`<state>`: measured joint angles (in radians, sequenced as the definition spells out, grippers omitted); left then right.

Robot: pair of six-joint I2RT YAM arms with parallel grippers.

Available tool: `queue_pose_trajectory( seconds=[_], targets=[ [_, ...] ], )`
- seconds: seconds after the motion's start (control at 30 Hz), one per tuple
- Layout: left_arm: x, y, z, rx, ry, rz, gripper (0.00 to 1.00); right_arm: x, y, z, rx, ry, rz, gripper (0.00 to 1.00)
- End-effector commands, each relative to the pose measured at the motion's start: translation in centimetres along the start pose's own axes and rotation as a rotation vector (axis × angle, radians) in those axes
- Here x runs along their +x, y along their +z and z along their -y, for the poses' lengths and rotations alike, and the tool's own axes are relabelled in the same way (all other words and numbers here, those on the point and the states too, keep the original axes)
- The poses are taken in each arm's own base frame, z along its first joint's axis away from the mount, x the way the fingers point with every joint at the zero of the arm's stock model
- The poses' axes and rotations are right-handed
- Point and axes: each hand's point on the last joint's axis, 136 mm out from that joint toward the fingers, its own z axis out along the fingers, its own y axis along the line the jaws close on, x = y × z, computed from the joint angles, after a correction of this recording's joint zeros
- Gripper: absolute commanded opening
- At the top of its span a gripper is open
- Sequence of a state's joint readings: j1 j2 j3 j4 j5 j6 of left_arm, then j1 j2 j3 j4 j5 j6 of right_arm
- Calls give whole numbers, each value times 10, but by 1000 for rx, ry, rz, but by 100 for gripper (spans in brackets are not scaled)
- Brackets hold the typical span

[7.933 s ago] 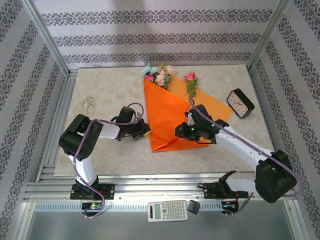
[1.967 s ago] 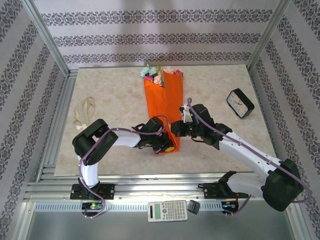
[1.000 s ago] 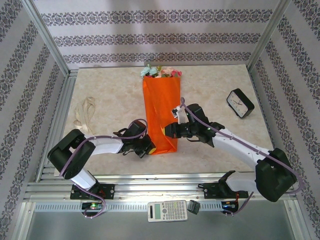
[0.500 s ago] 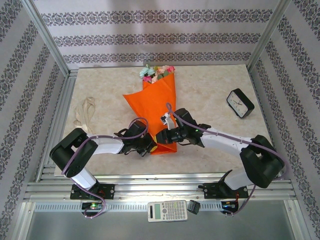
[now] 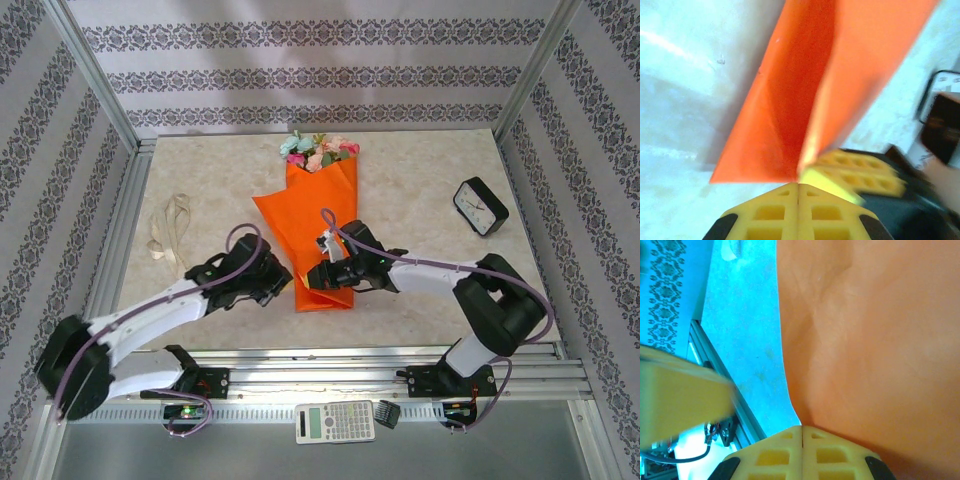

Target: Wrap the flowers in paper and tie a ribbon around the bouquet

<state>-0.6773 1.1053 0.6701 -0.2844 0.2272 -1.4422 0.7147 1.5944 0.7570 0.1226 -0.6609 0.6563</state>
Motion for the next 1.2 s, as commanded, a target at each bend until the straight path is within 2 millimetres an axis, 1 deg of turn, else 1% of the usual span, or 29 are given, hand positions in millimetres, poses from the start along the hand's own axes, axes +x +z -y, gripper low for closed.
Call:
queue_pose_trajectory(
  seconds=[0.0,0.03,0.1,0.17,0.23,0.33,0.6,0.7,0.83,1.0,1.1,1.17],
  targets=[
    [-21,-15,-19,-61,-56,101,11,4,7,-11,-40,-25,-31,0],
    [-25,-13,-14,-40,-69,96,15,7,8,-11,-40,-24,-40,0],
    [-29,-1,-2,-5,-80,56,23,11,12,-10,-36,-25,-53,0],
    [-31,10,7,-1,-58,20,29,14,15,-7,-31,-21,-67,0],
    [-32,22,11,-12,-36,-9,33,17,19,-5,-26,-19,-76,0],
    [-33,40,4,-36,-26,-40,35,19,24,-2,-17,-17,-89,0],
    [-28,69,-12,-79,27,-95,37,17,30,-5,-19,-22,-98,0],
    [-27,73,-19,-96,34,-104,37,18,32,-9,-24,-27,-100,0],
    [-23,76,-24,-86,33,-112,41,18,34,-11,-32,-29,-107,0],
    [-20,83,-34,-84,36,-116,44,24,42,-16,-48,-32,-137,0],
    [-17,83,-45,-110,30,-120,46,26,45,-17,-44,-33,-142,0],
    [-21,77,-48,-113,38,-91,48,25,45,-17,-41,-33,-133,0]
  ],
)
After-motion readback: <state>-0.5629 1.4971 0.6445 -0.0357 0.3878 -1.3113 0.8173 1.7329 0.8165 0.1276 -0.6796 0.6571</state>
